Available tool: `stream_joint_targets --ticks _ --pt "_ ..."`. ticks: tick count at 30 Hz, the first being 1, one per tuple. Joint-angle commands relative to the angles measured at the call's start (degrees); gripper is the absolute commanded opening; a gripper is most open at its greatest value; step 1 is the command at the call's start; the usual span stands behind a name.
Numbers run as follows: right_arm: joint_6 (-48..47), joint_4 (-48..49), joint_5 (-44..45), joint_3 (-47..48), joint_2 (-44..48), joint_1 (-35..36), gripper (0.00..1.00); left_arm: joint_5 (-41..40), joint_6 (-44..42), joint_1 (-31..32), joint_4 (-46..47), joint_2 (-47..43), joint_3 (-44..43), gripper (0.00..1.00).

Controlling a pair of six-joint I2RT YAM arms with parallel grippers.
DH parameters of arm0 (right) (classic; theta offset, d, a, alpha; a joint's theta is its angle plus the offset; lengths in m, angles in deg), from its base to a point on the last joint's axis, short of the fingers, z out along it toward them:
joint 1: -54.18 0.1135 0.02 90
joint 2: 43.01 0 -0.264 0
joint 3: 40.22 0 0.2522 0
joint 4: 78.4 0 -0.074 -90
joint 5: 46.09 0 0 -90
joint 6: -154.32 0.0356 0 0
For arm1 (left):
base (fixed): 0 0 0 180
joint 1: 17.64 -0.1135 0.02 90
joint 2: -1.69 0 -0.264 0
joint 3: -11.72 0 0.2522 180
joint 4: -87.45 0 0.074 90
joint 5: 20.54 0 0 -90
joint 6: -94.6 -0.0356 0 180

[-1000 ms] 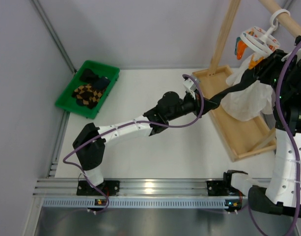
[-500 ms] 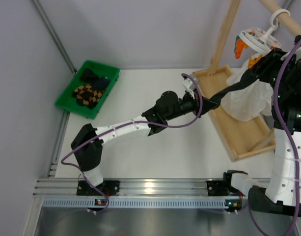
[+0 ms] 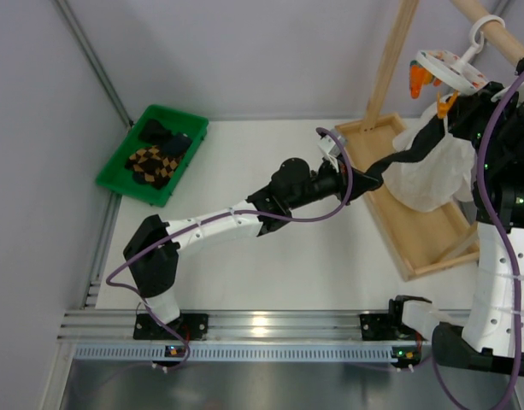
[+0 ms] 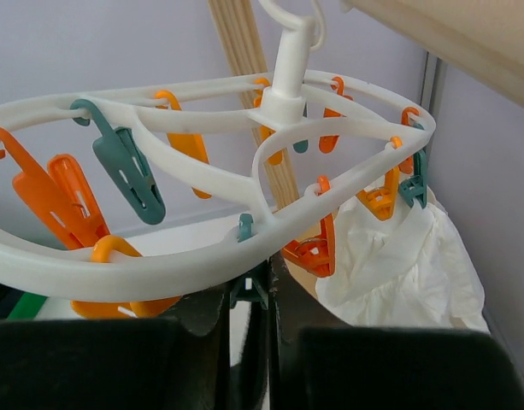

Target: Remove the socks clipped to the hanger

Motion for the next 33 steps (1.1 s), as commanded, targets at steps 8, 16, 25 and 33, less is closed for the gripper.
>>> stream_joint_targets --ticks 8,16,25,33 --pt "0.8 3.7 1.9 -0.9 -0.5 0.6 0.0 0.0 0.9 -1.3 2.0 -2.4 1.8 0.0" --pt "1.7 2.7 1.1 -3.3 0.9 0.6 0.0 -15.0 -11.3 -9.8 -19.1 -2.6 -2.5 0.0" --pt "3.5 5.2 -0.6 -5.8 1.9 0.6 0.0 -41.3 -28.6 -27.5 -10.9 4.4 -3.8 0.0" --pt "5.1 7.7 -3.2 -5.4 0.0 0.7 0.0 -48.7 -41.0 -42.7 24.1 15.1 -4.8 0.0"
